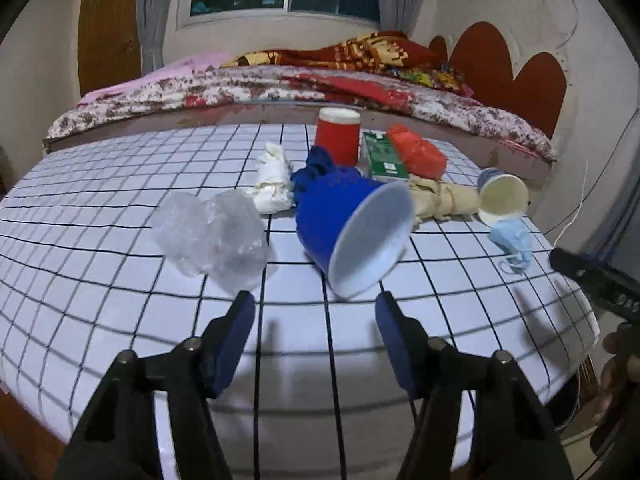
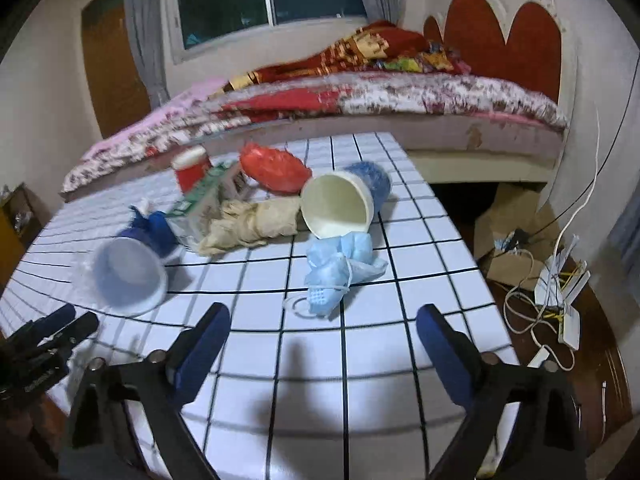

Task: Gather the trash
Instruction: 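Grasp the blue paper cup with left gripper while right gripper grasps the mask, then drop the blue cup from left gripper into the bin while right gripper drops the mask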

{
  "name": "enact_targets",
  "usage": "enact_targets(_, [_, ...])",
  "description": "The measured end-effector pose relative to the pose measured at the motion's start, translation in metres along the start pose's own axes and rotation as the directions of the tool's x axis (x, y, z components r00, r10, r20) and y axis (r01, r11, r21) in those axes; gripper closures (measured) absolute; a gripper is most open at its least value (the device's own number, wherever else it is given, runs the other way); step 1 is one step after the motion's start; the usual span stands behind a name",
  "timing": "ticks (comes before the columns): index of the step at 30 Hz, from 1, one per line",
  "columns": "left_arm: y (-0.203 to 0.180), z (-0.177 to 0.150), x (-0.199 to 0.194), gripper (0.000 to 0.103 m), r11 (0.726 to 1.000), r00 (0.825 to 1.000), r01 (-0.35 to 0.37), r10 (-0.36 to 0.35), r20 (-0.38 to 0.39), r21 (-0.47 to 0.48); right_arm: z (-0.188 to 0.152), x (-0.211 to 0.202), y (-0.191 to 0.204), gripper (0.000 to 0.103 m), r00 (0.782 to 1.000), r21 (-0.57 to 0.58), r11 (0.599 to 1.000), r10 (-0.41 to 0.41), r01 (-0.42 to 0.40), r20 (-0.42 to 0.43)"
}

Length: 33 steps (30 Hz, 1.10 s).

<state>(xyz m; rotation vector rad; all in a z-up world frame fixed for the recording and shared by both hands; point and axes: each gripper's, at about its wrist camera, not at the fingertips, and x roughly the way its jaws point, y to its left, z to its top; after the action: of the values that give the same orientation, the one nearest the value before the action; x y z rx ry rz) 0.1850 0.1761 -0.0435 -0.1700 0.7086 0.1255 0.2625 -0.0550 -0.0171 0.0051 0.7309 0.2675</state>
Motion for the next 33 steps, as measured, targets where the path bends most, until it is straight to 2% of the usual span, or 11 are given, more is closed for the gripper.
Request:
enact_targets(2, [0.001,0.004,0.009,0.043,1.0,1.0,-0.002,0.002,-0.012,-0.001,0.002,0.017,-0.002,0.021,0.999,0.023,1.0,0.002,-0.001,-0.032])
enact_targets(4, [0.002,0.007,0.017,0.044,1.0,1.0,-0.004,0.004,-0.021,-0.001,0.006,0.031,-0.003,0.022,0.998,0.031,0.999,-0.024,0.026,-0.064])
enact_targets(6, [0.002,0.01,0.025,0.048,1.0,0.999,-0.001,0.001,-0.037,-0.002,0.009,0.041,-0.006,0.024,0.996,0.03,0.999,-0.008,0.011,-0.088])
enact_targets(10, [0.006,0.013,0.034,0.052,1.0,0.999,0.001,-0.001,-0.049,-0.01,0.011,0.055,-0.012,0.043,0.993,0.03,0.999,0.016,-0.013,-0.115])
enact_targets(11, [0.005,0.015,0.037,0.057,1.0,0.998,0.004,-0.005,-0.055,-0.005,0.011,0.055,-0.012,0.052,0.994,0.024,1.0,0.012,-0.009,-0.107])
enact_targets(12, [0.006,0.015,0.039,0.067,1.0,0.998,0.011,-0.011,-0.061,-0.001,0.011,0.056,-0.011,0.057,0.994,0.021,1.0,0.009,-0.006,-0.108])
enact_targets(13, [0.005,0.014,0.039,0.074,1.0,0.998,0.023,-0.023,-0.065,0.0,0.011,0.057,-0.011,0.071,0.994,0.02,1.0,0.014,-0.012,-0.107])
enact_targets(14, [0.005,0.013,0.039,0.089,0.999,0.997,0.038,-0.038,-0.07,0.002,0.011,0.057,-0.011,0.075,0.994,0.021,0.999,0.029,-0.027,-0.11])
enact_targets(18, [0.001,0.011,0.027,0.098,0.998,0.998,0.058,-0.058,-0.031,0.021,0.009,0.055,-0.011,0.079,0.992,-0.001,0.999,0.05,-0.05,-0.116])
enact_targets(25, [-0.003,0.007,0.007,0.099,0.997,0.997,0.077,-0.077,0.001,0.029,0.008,0.023,-0.014,0.08,0.993,-0.014,0.994,0.103,-0.105,-0.063])
enact_targets(33, [-0.023,0.002,-0.023,0.099,0.99,0.99,0.131,-0.133,0.042,0.045,-0.002,-0.019,-0.025,0.08,0.995,-0.037,0.994,0.101,-0.101,-0.007])
